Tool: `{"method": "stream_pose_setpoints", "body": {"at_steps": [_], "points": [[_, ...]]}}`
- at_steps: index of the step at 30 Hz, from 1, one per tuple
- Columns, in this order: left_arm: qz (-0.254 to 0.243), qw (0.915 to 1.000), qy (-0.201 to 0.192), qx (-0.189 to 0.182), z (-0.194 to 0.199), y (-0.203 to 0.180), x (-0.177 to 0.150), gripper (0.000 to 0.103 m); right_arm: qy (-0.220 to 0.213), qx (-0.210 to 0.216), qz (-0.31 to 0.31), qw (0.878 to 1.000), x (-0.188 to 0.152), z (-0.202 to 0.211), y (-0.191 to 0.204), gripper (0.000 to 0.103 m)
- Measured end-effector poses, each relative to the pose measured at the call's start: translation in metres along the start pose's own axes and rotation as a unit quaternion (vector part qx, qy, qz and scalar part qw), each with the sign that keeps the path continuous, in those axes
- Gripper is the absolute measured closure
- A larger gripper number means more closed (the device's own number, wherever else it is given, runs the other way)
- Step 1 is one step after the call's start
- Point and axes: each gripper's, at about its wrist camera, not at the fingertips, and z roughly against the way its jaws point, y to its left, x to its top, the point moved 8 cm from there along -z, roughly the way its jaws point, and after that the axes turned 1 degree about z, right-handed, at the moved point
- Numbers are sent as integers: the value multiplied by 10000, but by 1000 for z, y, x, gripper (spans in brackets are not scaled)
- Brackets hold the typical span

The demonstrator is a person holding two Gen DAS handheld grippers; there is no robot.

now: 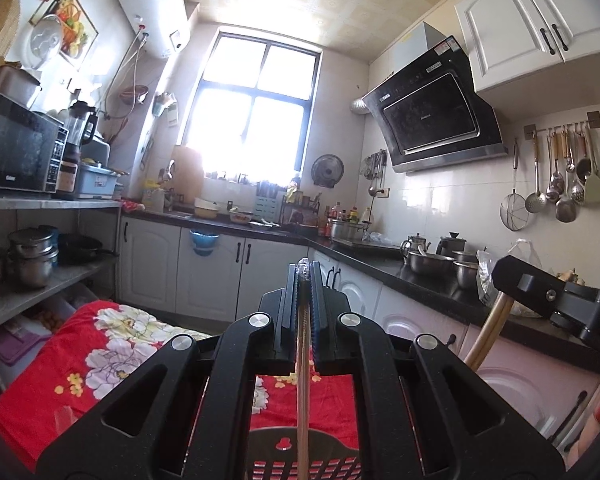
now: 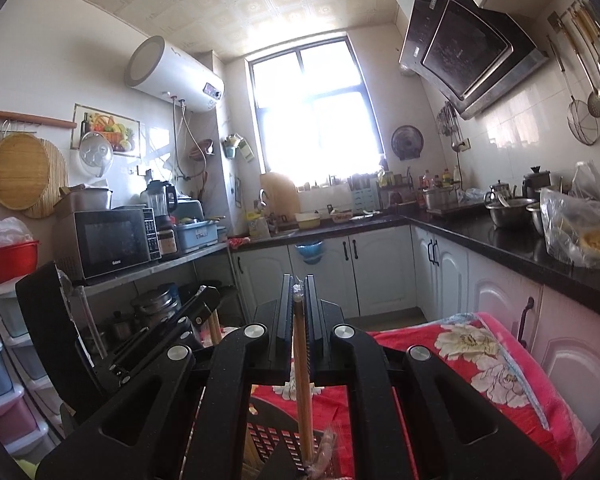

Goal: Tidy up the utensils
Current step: 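Lift the left tool's chopstick over the caddy while the right tool carries its chopstick there, then open the left tool to drop its chopstick into the caddy while the right tool releases its own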

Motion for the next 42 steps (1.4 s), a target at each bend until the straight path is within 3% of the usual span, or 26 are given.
{"method": "stream_pose_setpoints", "body": {"at_steps": [9,16,22,24,26,32,42], "points": [[-200,9997,78,-108,7,-1,-22,100,511,81,-89,9986,-26,3,2,97],[-140,9991,377,-153,13,5,-37,100,1049,6,-179,9943,-42,7,-1,97],[-220,9975,638,-215,23,6,-46,100,1231,-28,-182,9922,-49,11,2,97],[-298,9966,725,-243,26,5,-48,96,1296,-13,-208,9913,-51,12,2,91],[-410,9957,802,-233,29,5,-50,94,1330,-32,-213,9909,-52,14,2,78],[-393,9928,1086,-320,41,7,-55,87,1457,-60,-293,9889,-55,21,-1,66],[-352,9900,1291,-444,62,9,-54,66,1437,-137,-175,9894,-52,45,5,57]]}}
